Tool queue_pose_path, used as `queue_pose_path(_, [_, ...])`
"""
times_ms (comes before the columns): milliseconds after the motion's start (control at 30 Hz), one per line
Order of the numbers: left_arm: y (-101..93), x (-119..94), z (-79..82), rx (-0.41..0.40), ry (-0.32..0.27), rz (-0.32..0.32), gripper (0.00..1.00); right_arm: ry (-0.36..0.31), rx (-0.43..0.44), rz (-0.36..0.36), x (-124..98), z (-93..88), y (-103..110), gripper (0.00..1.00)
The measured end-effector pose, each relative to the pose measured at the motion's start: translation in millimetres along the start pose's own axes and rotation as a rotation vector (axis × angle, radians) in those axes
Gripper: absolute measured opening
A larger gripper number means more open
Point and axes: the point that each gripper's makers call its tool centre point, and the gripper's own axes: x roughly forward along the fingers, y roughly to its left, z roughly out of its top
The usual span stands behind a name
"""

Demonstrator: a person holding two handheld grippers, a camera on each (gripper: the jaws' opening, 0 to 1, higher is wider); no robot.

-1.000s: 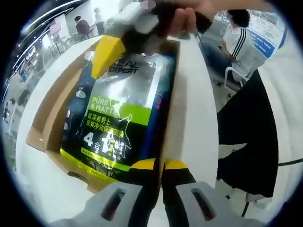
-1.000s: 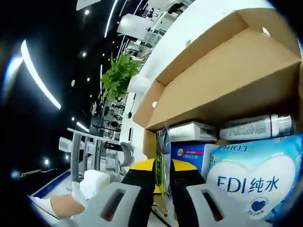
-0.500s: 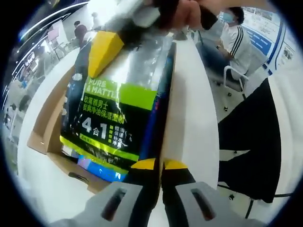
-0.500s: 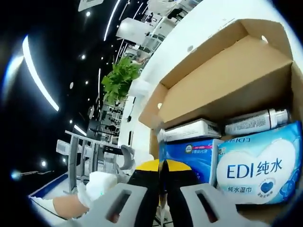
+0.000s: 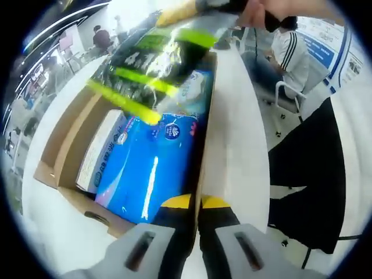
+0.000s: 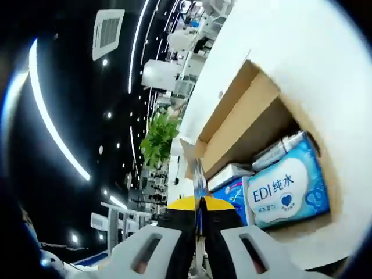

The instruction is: Operate the shoe box by opening the lid, removing the specified soft item, and placing it in the target area until the item is outside and the box remains undamaged.

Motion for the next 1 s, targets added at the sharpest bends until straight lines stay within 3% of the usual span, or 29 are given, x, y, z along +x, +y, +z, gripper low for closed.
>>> queue_pose_path(67, [0.0,0.2,0.1,0.002,0.000,-0.001,0.02,-0.050,0.061,0.042,-18.7,2.2,5.2,0.00])
queue_pose_path(100, [0.0,0.3,0.1,0.001,0.000,-0.003,0.02,-0.045,0.045,0.043,-26.9,0.6,4.5,0.00])
queue_pose_path(233, [0.3,0.4,0.3,0.011,-0.004,-0.005,0.02,-0.065,-0.005,-0.013,-59.5,8.0,-10.0,0.00])
queue_pose_path(367, [0.9,0.6,0.1,0.006,-0.002,-0.010,0.02,-0.104,0.020,-0.034,-89.2,12.5,-17.3,0.00])
queue_pose_path(533, [0.4,0.7,-0.5,0.006,0.003,-0.025,0.01,-0.163,0.001,-0.032,-129.8,21.6,-10.2,0.00])
queue_pose_path(667, [0.6,0.4,-0.7,0.006,0.000,-0.013,0.01,-0.224,-0.024,-0.071,-162.7,35.0,-13.5,0.00])
queue_pose_path(833, [0.7,0.6,-1.1,0.007,-0.003,-0.005,0.02,-0.299,0.004,-0.063,-184.9,45.6,-14.5,0.00])
queue_pose_path(1000, [0.5,0.6,-1.1,0.002,-0.001,-0.013,0.02,-0.317,0.011,-0.066,-190.3,50.5,-19.7,0.00])
